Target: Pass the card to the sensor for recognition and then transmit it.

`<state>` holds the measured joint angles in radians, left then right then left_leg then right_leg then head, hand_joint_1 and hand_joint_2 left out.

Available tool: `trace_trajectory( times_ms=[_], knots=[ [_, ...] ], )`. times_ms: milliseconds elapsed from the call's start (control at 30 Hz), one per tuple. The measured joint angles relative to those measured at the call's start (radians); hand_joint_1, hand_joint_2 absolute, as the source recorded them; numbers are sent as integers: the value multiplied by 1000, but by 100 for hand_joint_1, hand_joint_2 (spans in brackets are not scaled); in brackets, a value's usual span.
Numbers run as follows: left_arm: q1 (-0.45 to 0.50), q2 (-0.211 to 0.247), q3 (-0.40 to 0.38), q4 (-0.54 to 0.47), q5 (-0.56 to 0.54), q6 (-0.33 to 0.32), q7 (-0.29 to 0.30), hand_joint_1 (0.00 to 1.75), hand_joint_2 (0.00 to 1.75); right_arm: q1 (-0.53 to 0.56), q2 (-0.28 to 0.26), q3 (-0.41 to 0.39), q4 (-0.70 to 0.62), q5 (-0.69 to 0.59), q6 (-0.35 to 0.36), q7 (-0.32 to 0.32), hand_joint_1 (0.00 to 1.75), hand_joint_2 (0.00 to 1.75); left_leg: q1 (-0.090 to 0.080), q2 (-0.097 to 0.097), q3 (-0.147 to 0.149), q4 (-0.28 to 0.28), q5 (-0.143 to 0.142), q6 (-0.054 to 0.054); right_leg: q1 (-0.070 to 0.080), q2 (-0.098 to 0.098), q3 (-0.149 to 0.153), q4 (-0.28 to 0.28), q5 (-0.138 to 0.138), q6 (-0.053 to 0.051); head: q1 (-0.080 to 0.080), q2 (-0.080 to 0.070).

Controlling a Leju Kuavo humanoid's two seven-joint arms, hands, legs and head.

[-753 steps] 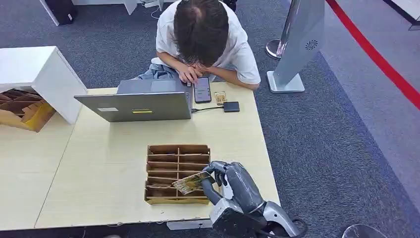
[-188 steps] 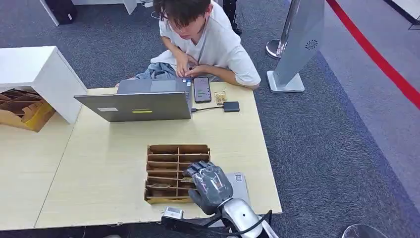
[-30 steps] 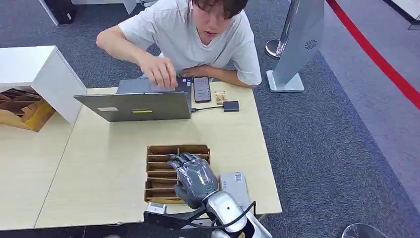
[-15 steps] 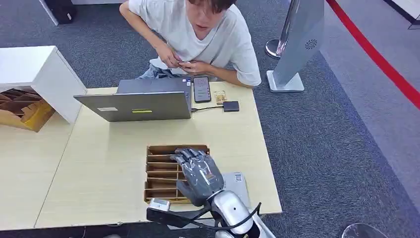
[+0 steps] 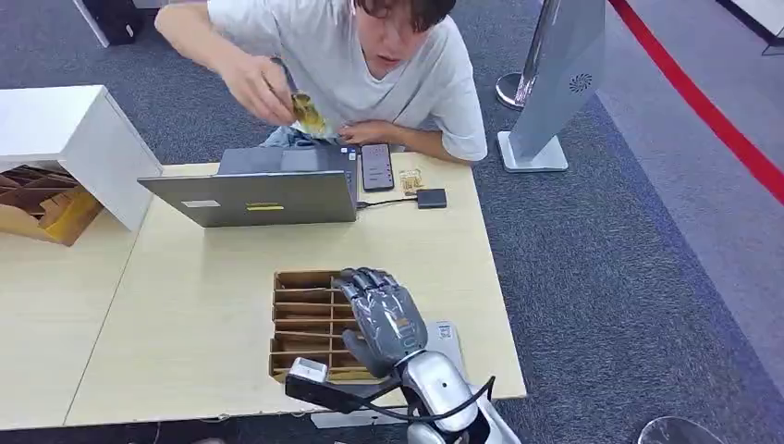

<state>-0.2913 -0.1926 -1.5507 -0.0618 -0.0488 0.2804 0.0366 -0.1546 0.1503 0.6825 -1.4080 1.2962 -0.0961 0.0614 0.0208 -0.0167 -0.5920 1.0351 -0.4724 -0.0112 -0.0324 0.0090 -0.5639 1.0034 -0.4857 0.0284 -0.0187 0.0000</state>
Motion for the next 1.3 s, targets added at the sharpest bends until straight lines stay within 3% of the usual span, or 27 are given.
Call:
trace_trajectory(
  times_ms=[133, 300, 1300],
  knots=[
    [-3, 0, 0, -3, -7, -2, 0, 0, 0, -1, 5, -8, 22, 2, 1, 0, 49, 175, 0, 0, 0, 0, 0, 0, 0, 0, 0, 0, 0, 0, 0, 0],
    [-5, 0, 0, -8, -13, -11, 0, 0, 0, -2, 8, -14, 51, 11, 0, 6, 35, 175, 0, 0, 0, 0, 0, 0, 0, 0, 0, 0, 0, 0, 0, 0],
    [-10, 0, 0, -24, -36, -29, 3, 0, 0, -13, 31, -43, 129, 38, -28, 7, 38, 175, 0, 0, 0, 0, 0, 0, 0, 0, 0, 0, 0, 0, 0, 0]
  ],
)
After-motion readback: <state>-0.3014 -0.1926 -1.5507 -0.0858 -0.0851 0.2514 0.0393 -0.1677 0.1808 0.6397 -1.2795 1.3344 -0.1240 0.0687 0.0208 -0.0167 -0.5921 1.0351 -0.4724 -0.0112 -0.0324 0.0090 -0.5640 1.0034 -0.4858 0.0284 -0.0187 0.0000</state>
